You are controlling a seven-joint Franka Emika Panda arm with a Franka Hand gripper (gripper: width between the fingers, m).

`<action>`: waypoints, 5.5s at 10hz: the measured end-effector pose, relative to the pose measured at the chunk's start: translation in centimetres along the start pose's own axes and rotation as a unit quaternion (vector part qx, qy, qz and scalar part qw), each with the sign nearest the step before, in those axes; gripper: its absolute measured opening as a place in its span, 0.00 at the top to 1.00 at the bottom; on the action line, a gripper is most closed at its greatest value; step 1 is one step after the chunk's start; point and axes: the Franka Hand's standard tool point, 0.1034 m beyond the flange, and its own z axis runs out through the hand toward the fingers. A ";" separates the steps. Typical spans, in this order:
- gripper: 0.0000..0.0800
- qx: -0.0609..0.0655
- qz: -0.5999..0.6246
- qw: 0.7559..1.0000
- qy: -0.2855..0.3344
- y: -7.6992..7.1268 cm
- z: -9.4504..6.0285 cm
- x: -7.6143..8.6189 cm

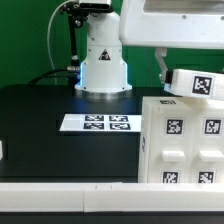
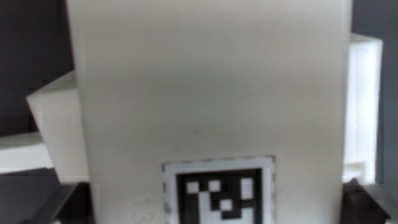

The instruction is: Assemble cabinet

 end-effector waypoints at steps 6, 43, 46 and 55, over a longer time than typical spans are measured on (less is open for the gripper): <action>0.30 0.053 0.328 0.943 -0.007 0.2 0.2 0.4; 0.00 0.006 -0.583 0.812 0.004 -0.5 -2.0 0.3; 0.00 -0.003 -0.661 0.751 -0.001 0.2 -1.8 0.5; 0.33 -0.002 -0.586 0.810 -0.010 0.5 0.9 0.1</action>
Offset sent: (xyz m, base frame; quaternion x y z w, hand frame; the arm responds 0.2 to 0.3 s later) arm -0.0085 0.0073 -0.0102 0.0533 -0.0156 0.3744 0.9256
